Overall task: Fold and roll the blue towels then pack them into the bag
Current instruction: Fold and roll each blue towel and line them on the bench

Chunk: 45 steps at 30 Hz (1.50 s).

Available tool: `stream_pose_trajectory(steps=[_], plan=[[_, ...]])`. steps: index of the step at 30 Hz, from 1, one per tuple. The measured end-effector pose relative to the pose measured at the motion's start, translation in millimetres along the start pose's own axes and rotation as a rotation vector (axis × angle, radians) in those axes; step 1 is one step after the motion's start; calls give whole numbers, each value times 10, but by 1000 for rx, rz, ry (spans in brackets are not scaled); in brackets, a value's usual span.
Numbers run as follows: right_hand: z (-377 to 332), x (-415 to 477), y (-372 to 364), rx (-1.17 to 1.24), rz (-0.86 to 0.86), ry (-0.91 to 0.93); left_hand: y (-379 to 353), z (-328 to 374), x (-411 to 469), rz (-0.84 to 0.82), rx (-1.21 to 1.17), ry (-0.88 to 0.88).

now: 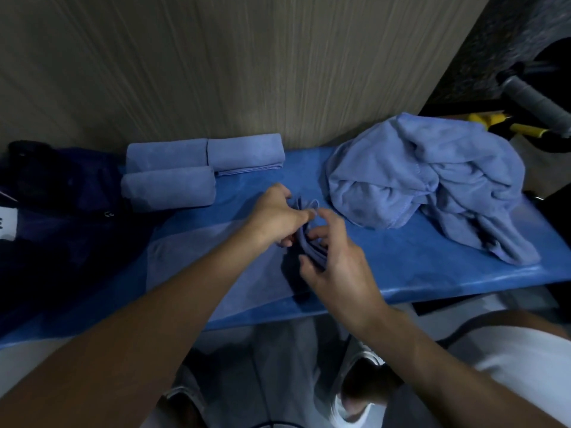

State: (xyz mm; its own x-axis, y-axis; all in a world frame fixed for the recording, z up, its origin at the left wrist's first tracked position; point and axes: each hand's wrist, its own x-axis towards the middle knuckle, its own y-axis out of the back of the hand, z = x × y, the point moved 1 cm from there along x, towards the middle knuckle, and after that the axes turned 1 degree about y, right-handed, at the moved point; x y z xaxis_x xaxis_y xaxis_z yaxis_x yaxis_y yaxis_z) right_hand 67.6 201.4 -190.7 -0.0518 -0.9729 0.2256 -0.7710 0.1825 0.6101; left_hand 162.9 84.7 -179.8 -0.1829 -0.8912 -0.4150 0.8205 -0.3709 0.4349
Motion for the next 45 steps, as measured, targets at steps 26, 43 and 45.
stream_pose_trajectory(steps=[26,43,45], plan=[[24,-148,-192,-186,96,-47,250,-408,-22,281,310,-358],[195,308,-39,-163,-75,-302,577,-717,55,313,376,-329],[239,445,15,-62,-41,-251,629,-748,90,261,353,-278]])
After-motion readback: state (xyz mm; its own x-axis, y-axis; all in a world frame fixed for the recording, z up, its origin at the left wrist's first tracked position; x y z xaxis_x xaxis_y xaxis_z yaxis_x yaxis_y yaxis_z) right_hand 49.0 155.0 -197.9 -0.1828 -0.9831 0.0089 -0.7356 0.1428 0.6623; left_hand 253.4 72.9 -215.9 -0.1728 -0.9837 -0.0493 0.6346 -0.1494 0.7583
